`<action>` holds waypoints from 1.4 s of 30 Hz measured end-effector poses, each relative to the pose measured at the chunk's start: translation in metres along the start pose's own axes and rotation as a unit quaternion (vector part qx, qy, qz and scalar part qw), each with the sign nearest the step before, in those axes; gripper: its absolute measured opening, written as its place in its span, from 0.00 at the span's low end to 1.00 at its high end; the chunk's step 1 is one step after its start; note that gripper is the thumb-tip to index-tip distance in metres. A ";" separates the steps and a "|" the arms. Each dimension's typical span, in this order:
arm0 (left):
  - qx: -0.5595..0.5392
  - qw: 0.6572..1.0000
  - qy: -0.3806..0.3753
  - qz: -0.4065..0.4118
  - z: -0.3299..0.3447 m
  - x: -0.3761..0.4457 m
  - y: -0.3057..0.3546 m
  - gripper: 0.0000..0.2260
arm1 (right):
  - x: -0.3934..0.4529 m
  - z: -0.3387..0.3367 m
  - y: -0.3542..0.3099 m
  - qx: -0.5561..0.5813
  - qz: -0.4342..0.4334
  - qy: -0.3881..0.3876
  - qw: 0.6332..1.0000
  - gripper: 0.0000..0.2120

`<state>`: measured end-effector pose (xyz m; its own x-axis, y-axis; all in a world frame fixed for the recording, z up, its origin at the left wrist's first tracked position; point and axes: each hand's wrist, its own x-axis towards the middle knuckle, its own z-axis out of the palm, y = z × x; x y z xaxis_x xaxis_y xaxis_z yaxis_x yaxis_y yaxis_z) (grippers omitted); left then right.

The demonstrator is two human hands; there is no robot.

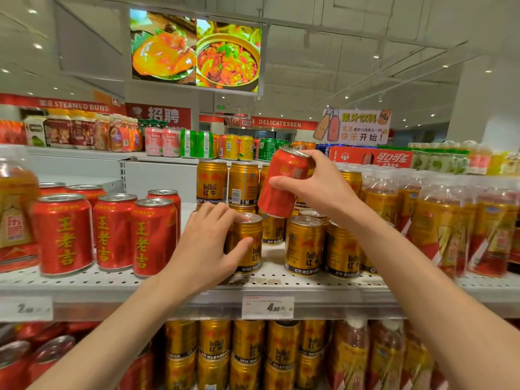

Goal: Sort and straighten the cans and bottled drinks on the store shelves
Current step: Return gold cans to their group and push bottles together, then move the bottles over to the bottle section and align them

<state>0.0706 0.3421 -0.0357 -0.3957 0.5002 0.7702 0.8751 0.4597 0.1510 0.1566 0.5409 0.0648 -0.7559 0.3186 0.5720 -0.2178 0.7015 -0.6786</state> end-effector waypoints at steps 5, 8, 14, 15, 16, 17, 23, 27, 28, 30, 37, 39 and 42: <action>0.002 1.000 0.001 0.011 -0.001 -0.002 0.000 0.17 | -0.022 -0.004 -0.014 0.048 0.021 -0.010 0.999 0.27; -0.005 1.000 -0.004 0.017 -0.003 -0.005 -0.001 0.17 | -0.049 0.000 -0.015 0.039 0.024 -0.018 0.999 0.23; -0.065 0.995 -0.021 0.070 -0.013 -0.032 -0.019 0.24 | -0.116 0.023 0.004 0.043 0.073 0.012 0.996 0.28; -0.084 0.994 -0.016 0.064 -0.015 -0.040 -0.021 0.24 | -0.126 0.028 0.008 0.047 0.081 0.015 0.995 0.30; -0.104 0.993 -0.010 0.051 -0.017 -0.050 -0.022 0.23 | -0.136 0.035 0.011 0.052 0.089 0.013 0.995 0.30; -0.126 0.991 -0.006 0.036 -0.019 -0.061 -0.022 0.22 | -0.145 0.041 0.014 0.057 0.096 0.012 0.994 0.30; -0.209 0.974 0.051 -0.069 -0.027 -0.122 -0.019 0.16 | -0.184 0.076 0.029 0.079 0.119 0.028 0.989 0.30; -0.239 0.949 0.088 -0.184 -0.032 -0.153 -0.013 0.13 | -0.193 0.092 0.035 0.107 0.115 0.042 0.987 0.34; -0.252 0.939 0.085 -0.218 -0.031 -0.162 -0.014 0.13 | -0.194 0.096 0.036 0.116 0.115 0.045 0.986 0.35; -0.264 0.922 0.083 -0.273 -0.033 -0.176 -0.020 0.13 | -0.197 0.104 0.035 0.130 0.108 0.050 0.984 0.36; -0.244 0.913 0.098 -0.312 -0.052 -0.188 -0.044 0.13 | -0.200 0.129 0.026 0.127 0.104 0.067 0.984 0.38; -0.243 0.914 0.100 -0.309 -0.054 -0.189 -0.052 0.13 | -0.200 0.137 0.021 0.120 0.105 0.063 0.985 0.37; -0.262 0.912 0.095 -0.301 -0.059 -0.193 -0.067 0.13 | -0.203 0.151 0.010 0.106 0.112 0.056 0.986 0.37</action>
<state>0.1046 0.1710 -0.1575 -0.8368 0.1142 0.5354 0.5475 0.1709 0.8192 0.2142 0.3868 -0.1279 -0.7298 0.5263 0.4363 -0.1871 0.4601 -0.8680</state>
